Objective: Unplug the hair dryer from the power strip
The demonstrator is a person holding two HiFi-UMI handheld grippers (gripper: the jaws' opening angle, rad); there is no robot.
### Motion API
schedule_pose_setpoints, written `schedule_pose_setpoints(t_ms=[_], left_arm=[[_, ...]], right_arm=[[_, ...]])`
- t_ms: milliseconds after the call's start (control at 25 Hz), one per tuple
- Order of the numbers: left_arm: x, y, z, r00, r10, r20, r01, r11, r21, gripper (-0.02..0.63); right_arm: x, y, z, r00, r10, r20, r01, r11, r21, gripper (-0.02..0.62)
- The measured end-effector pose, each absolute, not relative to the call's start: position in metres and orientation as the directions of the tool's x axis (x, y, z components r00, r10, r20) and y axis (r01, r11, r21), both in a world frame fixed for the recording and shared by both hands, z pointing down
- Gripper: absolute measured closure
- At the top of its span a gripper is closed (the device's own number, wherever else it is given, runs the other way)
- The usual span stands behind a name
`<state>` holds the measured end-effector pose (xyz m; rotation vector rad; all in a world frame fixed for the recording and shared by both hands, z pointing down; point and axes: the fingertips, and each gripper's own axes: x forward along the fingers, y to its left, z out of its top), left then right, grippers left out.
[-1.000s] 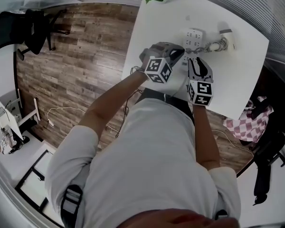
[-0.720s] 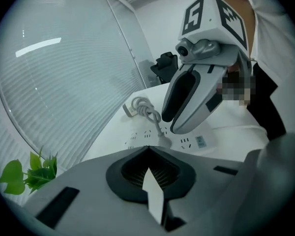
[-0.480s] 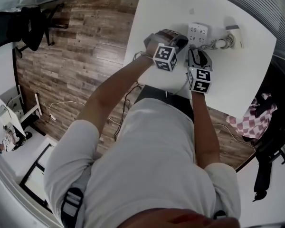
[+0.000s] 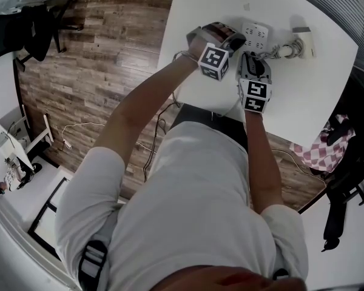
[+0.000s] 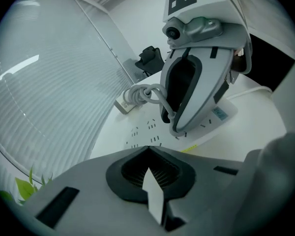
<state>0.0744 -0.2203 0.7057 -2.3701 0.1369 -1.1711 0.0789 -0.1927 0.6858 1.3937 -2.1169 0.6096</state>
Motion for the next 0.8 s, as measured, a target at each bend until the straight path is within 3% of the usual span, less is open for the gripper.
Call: schedule_pose_setpoints(t_ms=[280, 800], left_arm=[[0.091, -0.208, 0.708, 0.612, -0.261, 0.746, 0.257, -0.827, -0.500, 0.584], [0.096, -0.208, 0.711, 0.549, -0.262, 0.794, 0.304, -0.822, -0.482, 0.585]], right_arm=[[0.078, -0.193, 0.686, -0.335, -0.671, 0.662, -0.922, 0.380, -0.081, 0.500], [0.079, -0.193, 0.683, -0.354, -0.658, 0.664, -0.922, 0.365, -0.130, 0.515]])
